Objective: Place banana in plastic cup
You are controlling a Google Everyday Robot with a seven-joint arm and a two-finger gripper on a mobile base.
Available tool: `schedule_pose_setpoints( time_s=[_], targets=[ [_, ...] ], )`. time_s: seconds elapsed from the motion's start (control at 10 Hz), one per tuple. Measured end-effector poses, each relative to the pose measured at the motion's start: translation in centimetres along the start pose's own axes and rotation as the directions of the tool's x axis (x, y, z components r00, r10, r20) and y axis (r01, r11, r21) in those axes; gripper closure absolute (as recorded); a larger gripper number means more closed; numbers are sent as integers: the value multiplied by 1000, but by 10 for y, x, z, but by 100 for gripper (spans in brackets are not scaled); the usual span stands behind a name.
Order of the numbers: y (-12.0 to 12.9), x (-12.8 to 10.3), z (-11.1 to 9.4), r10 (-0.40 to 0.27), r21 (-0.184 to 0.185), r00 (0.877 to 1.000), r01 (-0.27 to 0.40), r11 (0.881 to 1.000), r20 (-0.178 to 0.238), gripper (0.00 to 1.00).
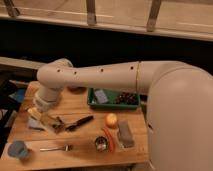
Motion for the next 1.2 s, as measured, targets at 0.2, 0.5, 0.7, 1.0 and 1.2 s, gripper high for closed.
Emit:
schedule_pose_setpoints(
  time_s=[0.2, 0.5, 0.7, 1.0, 1.2],
  targets=[
    [14, -14, 21, -28, -25, 1000, 28, 999, -12, 100],
    [30, -22, 38, -69, -59, 997, 67, 996, -27, 100],
    [29, -21, 37, -66, -58, 997, 64, 996, -26, 100],
    [29, -21, 37, -66, -58, 997, 64, 996, -26, 100],
    [30, -21, 38, -78, -53, 996, 76, 996, -39, 100]
  ],
)
